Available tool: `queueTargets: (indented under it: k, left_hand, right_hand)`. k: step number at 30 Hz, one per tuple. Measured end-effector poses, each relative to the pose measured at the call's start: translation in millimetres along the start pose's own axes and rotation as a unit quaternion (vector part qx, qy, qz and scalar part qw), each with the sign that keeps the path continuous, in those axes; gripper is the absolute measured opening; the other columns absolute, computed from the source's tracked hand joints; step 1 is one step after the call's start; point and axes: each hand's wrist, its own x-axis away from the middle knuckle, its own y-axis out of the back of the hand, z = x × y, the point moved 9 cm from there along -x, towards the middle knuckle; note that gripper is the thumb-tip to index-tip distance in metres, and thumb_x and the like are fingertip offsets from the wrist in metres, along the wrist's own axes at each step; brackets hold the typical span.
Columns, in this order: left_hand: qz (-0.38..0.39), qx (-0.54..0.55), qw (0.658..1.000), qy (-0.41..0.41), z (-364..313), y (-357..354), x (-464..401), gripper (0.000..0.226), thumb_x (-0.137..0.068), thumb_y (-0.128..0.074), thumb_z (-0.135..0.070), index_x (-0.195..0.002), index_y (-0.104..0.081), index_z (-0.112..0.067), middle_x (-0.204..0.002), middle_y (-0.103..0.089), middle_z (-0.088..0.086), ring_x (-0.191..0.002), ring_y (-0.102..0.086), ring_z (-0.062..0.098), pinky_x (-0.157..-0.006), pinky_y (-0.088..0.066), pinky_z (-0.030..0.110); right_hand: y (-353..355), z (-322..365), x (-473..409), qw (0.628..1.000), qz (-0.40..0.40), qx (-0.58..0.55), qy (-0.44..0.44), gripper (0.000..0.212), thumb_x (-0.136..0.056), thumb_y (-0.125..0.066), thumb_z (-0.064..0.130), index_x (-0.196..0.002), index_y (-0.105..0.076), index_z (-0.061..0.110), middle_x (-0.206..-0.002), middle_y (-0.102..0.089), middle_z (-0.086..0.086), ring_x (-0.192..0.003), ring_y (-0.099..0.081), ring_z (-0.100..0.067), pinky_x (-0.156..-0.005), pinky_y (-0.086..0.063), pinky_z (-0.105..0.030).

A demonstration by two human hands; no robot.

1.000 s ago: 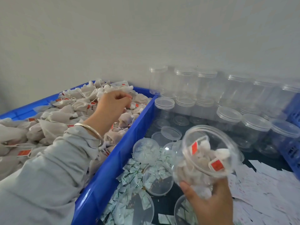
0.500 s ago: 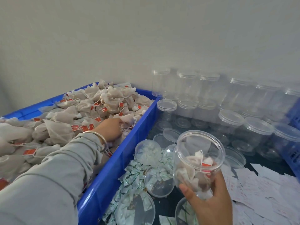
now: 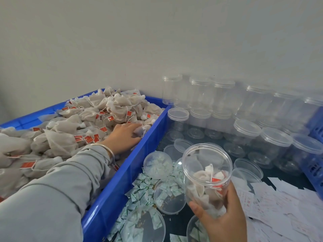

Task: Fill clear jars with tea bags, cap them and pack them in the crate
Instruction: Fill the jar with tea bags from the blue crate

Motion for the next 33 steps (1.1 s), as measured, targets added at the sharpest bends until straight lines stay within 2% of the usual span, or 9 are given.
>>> queueTargets:
  k: [4, 8, 12, 13, 16, 21, 27, 30, 33]
  left_hand:
    - [0.093, -0.06, 0.994, -0.006, -7, -12, 3, 0.046, -0.088, -0.029, -0.045, -0.113, -0.058, -0.02, -0.107, -0.052, 0.005, -0.105, -0.046, 0.025, -0.094, -0.029, 0.038]
    - [-0.004, 0.04, 0.999, 0.032, -7, 9, 3, 0.027, -0.093, -0.043, -0.015, -0.108, -0.063, -0.005, -0.102, -0.058, 0.007, -0.095, -0.055, 0.025, -0.079, -0.039, 0.028]
    - [-0.092, 0.207, 0.967, 0.117, 2, 38, 8, 0.025, -0.091, -0.048, -0.011, -0.102, -0.07, -0.016, -0.07, -0.06, -0.005, -0.052, -0.056, 0.008, -0.045, -0.037, 0.014]
    - [-0.112, 0.265, 0.948, 0.133, 3, 46, 10, 0.02, -0.089, -0.052, -0.013, -0.096, -0.071, -0.018, -0.071, -0.064, -0.005, -0.053, -0.057, 0.008, -0.048, -0.042, 0.014]
    - [-0.139, 0.458, 0.869, 0.126, -10, 60, 16, 0.007, -0.081, -0.068, -0.012, -0.083, -0.071, -0.017, -0.085, -0.071, 0.006, -0.083, -0.066, 0.025, -0.084, -0.055, 0.034]
    - [0.001, 0.638, 0.769, 0.023, -78, 59, 28, 0.042, -0.07, -0.073, -0.013, -0.109, -0.057, -0.015, -0.092, -0.065, 0.005, -0.083, -0.066, 0.015, -0.074, -0.057, 0.024]
    - [0.151, 0.685, 0.711, -0.059, -138, 49, 53, 0.021, -0.076, -0.065, -0.012, -0.097, -0.06, -0.01, -0.085, -0.071, 0.001, -0.078, -0.068, 0.011, -0.064, -0.054, 0.02]
    - [0.164, 0.639, 0.742, -0.12, -154, 51, 62, 0.014, -0.079, -0.064, -0.011, -0.091, -0.058, -0.012, -0.08, -0.069, -0.006, -0.077, -0.065, 0.006, -0.068, -0.052, 0.018]
    - [0.167, 0.547, 0.804, -0.164, -163, 48, 70, 0.011, -0.08, -0.068, -0.019, -0.086, -0.059, -0.018, -0.075, -0.067, -0.013, -0.072, -0.061, 0.001, -0.069, -0.048, 0.014]
  right_hand:
    - [3, -2, 2, 0.999, -0.013, 0.031, -0.004, 0.108, -0.037, -0.08, 0.058, -0.136, -0.04, 0.041, -0.121, -0.057, 0.027, -0.109, -0.05, 0.016, -0.088, -0.046, -0.024]
    - [3, -2, 1, 0.999, -0.007, 0.041, -0.008, 0.108, -0.039, -0.082, 0.05, -0.138, -0.041, 0.033, -0.123, -0.057, 0.022, -0.108, -0.049, 0.018, -0.082, -0.039, -0.011]
    - [2, 0, 0, 0.999, 0.002, 0.033, -0.007, 0.107, -0.04, -0.084, 0.041, -0.138, -0.043, 0.028, -0.124, -0.057, 0.015, -0.106, -0.051, 0.017, -0.077, -0.045, -0.008]
    - [1, -1, 0, 1.0, 0.005, 0.026, -0.01, 0.107, -0.04, -0.085, 0.038, -0.138, -0.043, 0.026, -0.124, -0.058, 0.013, -0.105, -0.051, 0.017, -0.073, -0.046, -0.004]
    - [-1, -4, 0, 1.0, 0.008, 0.005, -0.018, 0.107, -0.041, -0.087, 0.03, -0.138, -0.043, 0.025, -0.125, -0.058, 0.01, -0.105, -0.054, 0.014, -0.072, -0.047, -0.003]
    - [-1, -6, 1, 1.0, -0.002, 0.001, -0.031, 0.106, -0.038, -0.086, 0.036, -0.135, -0.044, 0.032, -0.124, -0.056, 0.009, -0.101, -0.05, 0.02, -0.066, -0.044, 0.001]
    - [0, 0, 0, 0.999, -0.005, 0.033, -0.011, 0.098, -0.038, -0.081, 0.054, -0.125, -0.036, 0.054, -0.124, -0.052, 0.017, -0.107, -0.05, 0.017, -0.076, -0.045, -0.001]
    - [0, -2, 1, 0.999, 0.0, 0.053, -0.001, 0.096, -0.041, -0.085, 0.057, -0.122, -0.033, 0.067, -0.123, -0.049, 0.031, -0.113, -0.049, 0.011, -0.091, -0.049, -0.021]
    - [-1, -3, 1, 0.999, 0.003, 0.051, 0.0, 0.098, -0.042, -0.084, 0.056, -0.126, -0.034, 0.065, -0.128, -0.049, 0.026, -0.118, -0.051, 0.001, -0.096, -0.05, -0.037]
